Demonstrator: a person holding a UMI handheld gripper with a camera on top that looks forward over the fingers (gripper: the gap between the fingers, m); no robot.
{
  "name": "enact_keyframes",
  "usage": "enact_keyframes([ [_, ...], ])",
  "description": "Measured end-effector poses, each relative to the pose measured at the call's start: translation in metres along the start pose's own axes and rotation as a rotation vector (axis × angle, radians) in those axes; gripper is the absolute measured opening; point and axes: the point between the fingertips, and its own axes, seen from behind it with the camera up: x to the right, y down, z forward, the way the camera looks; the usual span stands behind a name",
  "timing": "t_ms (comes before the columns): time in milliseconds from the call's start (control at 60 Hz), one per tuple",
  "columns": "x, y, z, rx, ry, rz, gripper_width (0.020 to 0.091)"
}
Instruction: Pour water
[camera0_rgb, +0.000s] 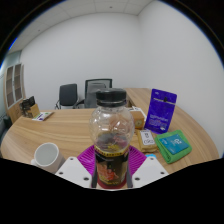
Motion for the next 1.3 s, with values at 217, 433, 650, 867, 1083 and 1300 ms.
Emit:
enact_keyframes([
  [217, 0.0, 0.004, -0.004, 0.068, -0.005, 0.001, 0.045],
  [433, -0.004, 0.016, -0.021, -0.029, 0.002, -0.001, 0.0872],
  [650, -0.018, 0.001, -0.109, -0.07, 0.07, -0.107, 0.0858],
  [867, -0.07, -0.008, -0.241, -0.075, 0.122, -0.123, 0.0856],
  [1083, -0.13, -0.003, -0.338, -0.092, 0.1, -0.073, 0.0857],
  [1300, -0.154, 0.005, -0.372, -0.099, 0.087, -0.038, 0.0855],
])
